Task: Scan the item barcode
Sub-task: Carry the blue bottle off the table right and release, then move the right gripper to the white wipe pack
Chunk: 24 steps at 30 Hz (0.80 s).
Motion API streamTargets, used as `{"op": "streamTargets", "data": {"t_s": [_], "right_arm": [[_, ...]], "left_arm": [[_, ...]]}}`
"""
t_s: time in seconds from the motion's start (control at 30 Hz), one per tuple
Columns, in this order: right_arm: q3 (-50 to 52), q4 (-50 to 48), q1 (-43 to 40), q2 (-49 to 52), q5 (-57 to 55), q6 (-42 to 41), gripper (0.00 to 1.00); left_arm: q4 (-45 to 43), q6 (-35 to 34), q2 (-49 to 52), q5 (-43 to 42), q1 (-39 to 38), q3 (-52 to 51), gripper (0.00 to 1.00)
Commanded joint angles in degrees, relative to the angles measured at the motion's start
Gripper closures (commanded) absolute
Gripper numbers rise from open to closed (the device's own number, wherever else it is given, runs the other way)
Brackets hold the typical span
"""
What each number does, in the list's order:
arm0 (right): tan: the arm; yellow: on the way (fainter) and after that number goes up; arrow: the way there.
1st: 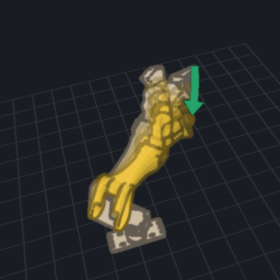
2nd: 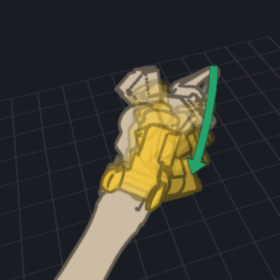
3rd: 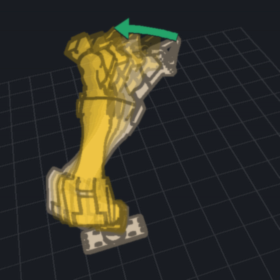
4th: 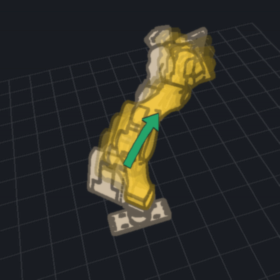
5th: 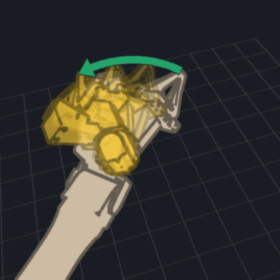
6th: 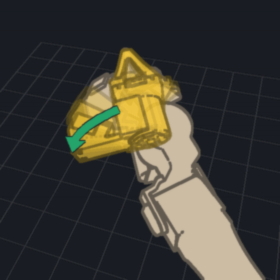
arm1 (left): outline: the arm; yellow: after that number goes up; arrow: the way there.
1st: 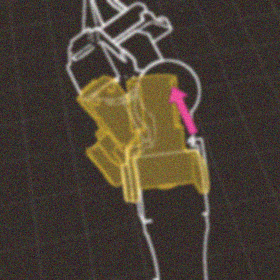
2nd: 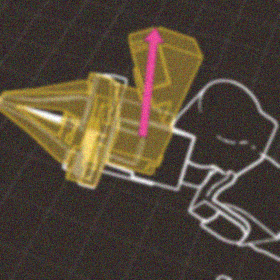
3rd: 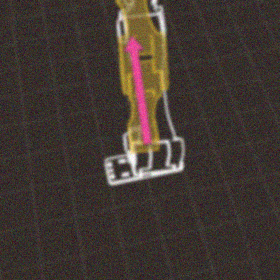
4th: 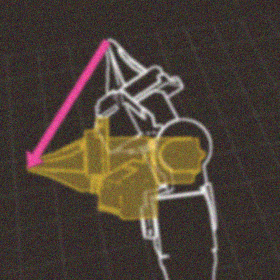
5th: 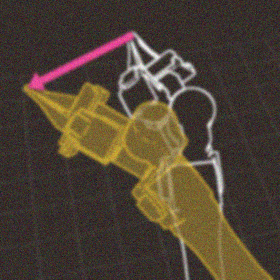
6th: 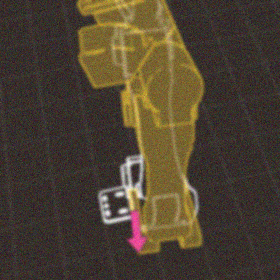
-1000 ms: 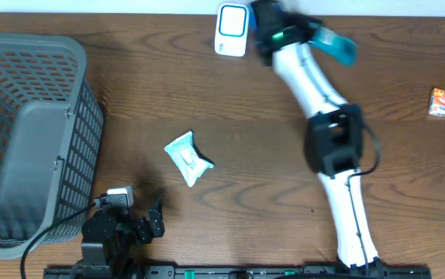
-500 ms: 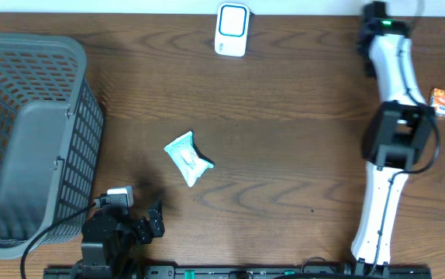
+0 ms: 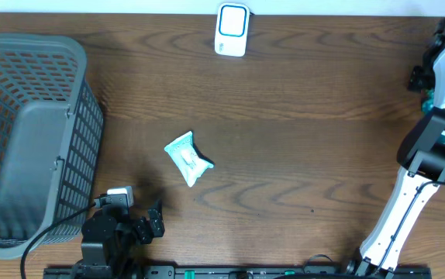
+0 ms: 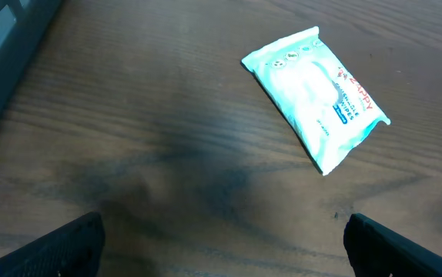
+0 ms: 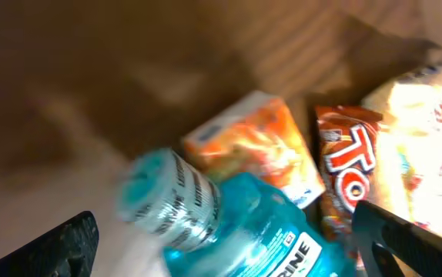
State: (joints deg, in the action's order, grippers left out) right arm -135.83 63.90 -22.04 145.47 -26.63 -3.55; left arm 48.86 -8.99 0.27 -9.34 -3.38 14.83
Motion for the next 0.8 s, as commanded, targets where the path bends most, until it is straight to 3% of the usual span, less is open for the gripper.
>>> {"op": "streamTargets", "data": {"t_s": [0.0,0.2,0.43,0.5,0.63,0.77], "right_arm": [[-0.3,-0.8,1.7,-10.1,12.6,-1.9,0.01],[-0.3,1.9,5.9,-22.5,43.6,-4.2,0.01],[-0.3,9.0,17.7,-27.7,65.9,-4.5,0.01],[-0.1,12.7,22.4,-27.4,66.8,-3.6,0.01],[2.0,18.9,32.1,-26.1,66.6,6.8,0.01],[9.0,18.5,42.6,-25.1,62.0,11.9,0.01]], "left_arm": [[1.9,0.1,-0.1,-0.7,0.2,-0.5,0.01],[1.9,0.1,-0.1,-0.7,0.2,-0.5,0.01],[1.9,0.1,-0.1,-0.7,0.2,-0.5,0.01],[1.9,0.1,-0.1,-0.7,0.2,-0.5,0.01],[1.9,0.1,-0.1,-0.7,0.2,-0.5,0.01],[1.9,0.1,-0.1,-0.7,0.2,-0.5,0.01]]}}
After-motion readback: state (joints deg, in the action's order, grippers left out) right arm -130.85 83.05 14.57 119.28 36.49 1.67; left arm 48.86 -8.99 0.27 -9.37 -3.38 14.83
